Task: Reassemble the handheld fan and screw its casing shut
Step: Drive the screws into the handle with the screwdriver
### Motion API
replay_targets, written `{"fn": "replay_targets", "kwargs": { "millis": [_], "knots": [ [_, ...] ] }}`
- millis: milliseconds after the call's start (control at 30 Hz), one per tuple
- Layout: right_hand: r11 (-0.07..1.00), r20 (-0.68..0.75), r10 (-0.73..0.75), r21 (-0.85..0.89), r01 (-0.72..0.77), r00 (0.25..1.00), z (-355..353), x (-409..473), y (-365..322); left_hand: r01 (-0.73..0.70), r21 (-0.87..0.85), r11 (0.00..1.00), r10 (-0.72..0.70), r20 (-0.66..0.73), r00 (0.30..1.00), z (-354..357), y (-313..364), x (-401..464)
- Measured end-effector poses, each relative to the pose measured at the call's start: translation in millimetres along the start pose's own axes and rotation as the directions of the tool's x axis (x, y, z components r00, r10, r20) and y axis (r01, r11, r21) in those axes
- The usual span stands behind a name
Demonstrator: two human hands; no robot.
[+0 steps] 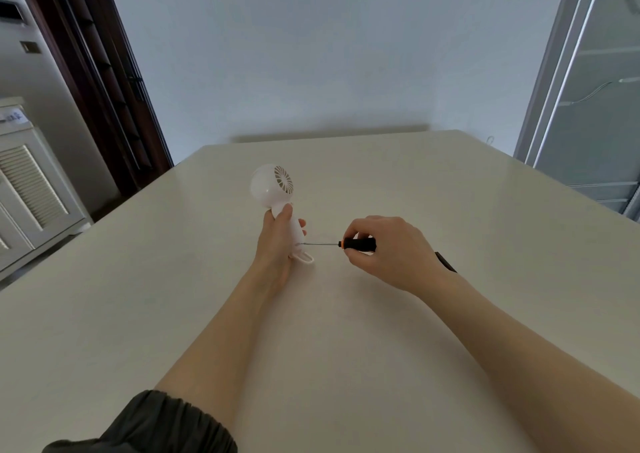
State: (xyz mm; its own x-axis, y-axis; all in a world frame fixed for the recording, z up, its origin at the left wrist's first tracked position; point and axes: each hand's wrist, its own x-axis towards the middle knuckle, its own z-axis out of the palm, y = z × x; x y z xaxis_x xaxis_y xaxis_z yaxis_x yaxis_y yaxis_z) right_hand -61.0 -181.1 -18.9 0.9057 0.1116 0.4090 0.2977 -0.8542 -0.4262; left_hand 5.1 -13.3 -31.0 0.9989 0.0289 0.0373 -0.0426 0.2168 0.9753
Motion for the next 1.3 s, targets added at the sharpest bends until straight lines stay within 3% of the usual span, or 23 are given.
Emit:
{"fn": "replay_targets", "kwargs": {
  "millis": [1000, 1300],
  "knots": [
    [0.995, 0.010, -0.035, -0.090, 0.036, 0.999, -4.7, 0.4, -6.5, -0.095, 0.074, 0.993, 0.078, 0.198, 0.977, 1.3, 3.9, -11.3],
    [0.995, 0.026, -0.039, -0.089, 0.041, 0.999, -10.9, 0.8, -10.1, -0.050, 0.061, 0.997, 0.036, 0.205, 0.978, 2.3, 6.3, -14.4]
  ]
}}
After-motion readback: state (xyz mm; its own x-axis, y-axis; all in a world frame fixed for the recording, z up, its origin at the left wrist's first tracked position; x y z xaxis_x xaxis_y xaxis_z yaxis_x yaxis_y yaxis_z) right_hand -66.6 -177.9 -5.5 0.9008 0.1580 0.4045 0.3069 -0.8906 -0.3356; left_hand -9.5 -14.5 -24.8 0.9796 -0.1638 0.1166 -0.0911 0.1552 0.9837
